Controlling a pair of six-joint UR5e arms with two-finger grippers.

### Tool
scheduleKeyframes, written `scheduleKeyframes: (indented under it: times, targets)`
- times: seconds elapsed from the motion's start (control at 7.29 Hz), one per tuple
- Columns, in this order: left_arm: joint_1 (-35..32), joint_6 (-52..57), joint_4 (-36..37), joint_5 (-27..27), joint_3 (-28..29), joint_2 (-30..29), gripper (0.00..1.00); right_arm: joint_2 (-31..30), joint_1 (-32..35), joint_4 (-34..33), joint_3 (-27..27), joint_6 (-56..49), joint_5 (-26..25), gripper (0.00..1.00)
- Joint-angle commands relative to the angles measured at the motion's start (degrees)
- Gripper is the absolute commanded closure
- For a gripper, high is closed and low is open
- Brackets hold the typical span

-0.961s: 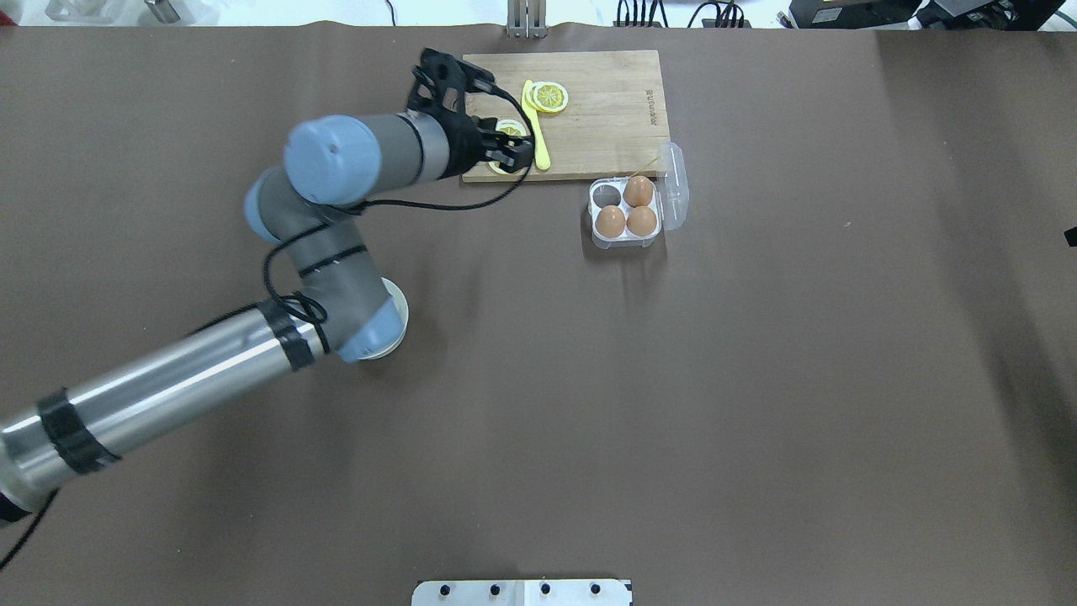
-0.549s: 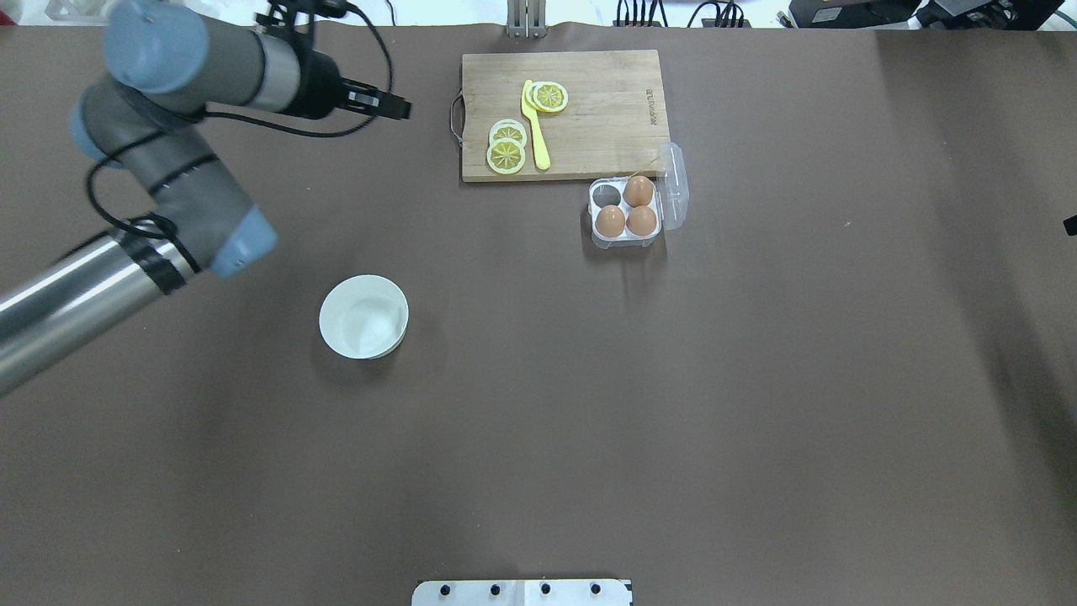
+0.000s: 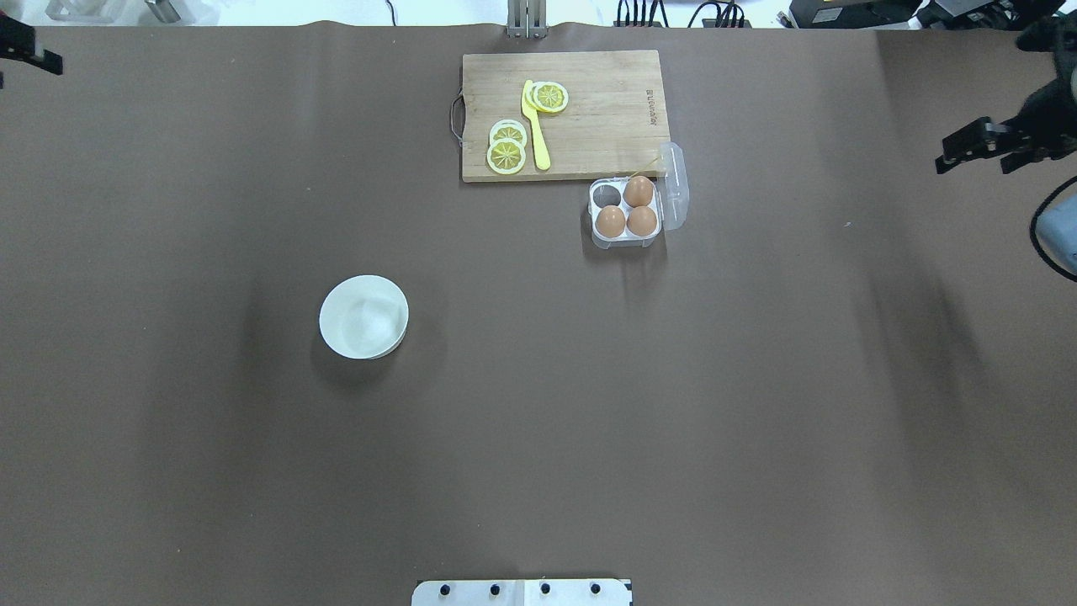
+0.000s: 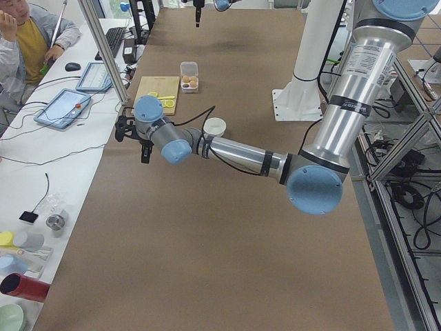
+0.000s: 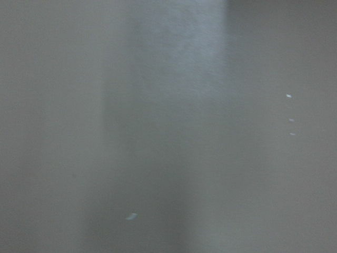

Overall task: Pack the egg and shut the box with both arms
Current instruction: 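Move the right gripper to the open lid of the egg box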

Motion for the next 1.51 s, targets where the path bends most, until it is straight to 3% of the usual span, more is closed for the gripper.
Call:
scheduleKeyframes:
  times: [0.0,0.14,0.82,1.1,1.24,1.37]
  targets:
    - [-2.35,4.92,0.18,-0.39,-1.09,4.65,0.02,8.73,-10.15,-0.24,-0.66,16.03,-6.58,0.42]
    - [-2.97,6.42,0.18,-0.66,-1.09,5.53,0.02,11.64,-14.28,-0.51,-1.36,21.16,-10.61,0.99]
    - [-5.26,9.07,0.18,-0.92,-4.25,9.49,0.02,25.26,-20.37,-0.34,-8.03,35.51,-11.35,1.0]
    - [-5.35,9.07,2.18,-0.92,-6.27,10.03,0.02,27.3,-21.26,-0.25,-8.23,36.41,-10.74,1.0]
    - [-5.26,9.07,5.77,-0.92,-8.37,10.03,0.02,27.05,-19.52,-0.33,-7.44,36.42,-8.13,1.0]
    - [-5.26,9.07,8.42,-0.84,-10.13,10.37,0.02,24.7,-15.42,-0.6,-5.35,35.37,-0.53,1.0]
